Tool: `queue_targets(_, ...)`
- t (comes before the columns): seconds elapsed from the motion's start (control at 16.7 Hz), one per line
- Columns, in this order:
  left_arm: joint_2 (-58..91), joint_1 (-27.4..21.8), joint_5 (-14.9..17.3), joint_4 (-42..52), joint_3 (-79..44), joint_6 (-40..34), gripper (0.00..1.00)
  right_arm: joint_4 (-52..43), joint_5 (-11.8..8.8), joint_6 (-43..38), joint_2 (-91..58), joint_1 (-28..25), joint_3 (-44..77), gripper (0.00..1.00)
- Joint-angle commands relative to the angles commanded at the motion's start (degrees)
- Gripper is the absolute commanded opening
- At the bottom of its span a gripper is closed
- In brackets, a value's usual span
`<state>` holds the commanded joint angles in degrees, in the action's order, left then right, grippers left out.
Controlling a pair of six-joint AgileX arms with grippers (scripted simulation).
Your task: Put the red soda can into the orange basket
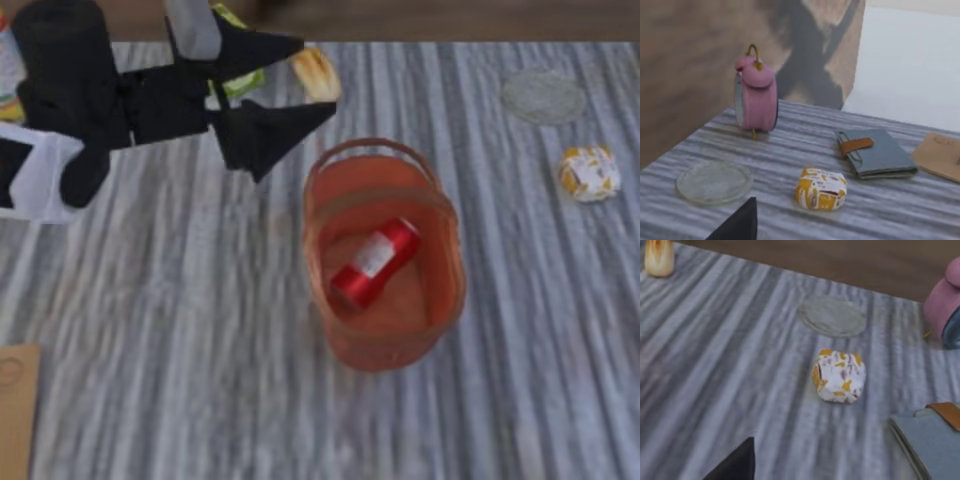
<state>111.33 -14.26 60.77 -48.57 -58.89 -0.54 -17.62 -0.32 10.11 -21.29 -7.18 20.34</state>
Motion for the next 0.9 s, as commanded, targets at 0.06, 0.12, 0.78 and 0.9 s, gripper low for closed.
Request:
queue_targets(0.06,-4.8,0.8,-2.8,2.2,2.4,-0.5,1.00,-3.7,0.1,2.2,-5.3,-1.4,5.2,1.00)
queue_targets(0.12,-10.0,1.7,-5.7,4.5,5.0,-0.9,1.00,-7.5,0.1,4.5,-11.0,-3.0,10.9,1.00)
queue_targets(0.78,-75.4,11.0,-40.7,30.7,36.2,-1.4,1.00,-50.0,1.0,31.9,-78.1,-21.2,84.2,1.00)
queue_targets(0.9,-86.2,12.3,-46.4,35.4,42.1,-1.0,1.00,-57.0,1.0,36.1,-88.1,-24.0,94.2,1.00)
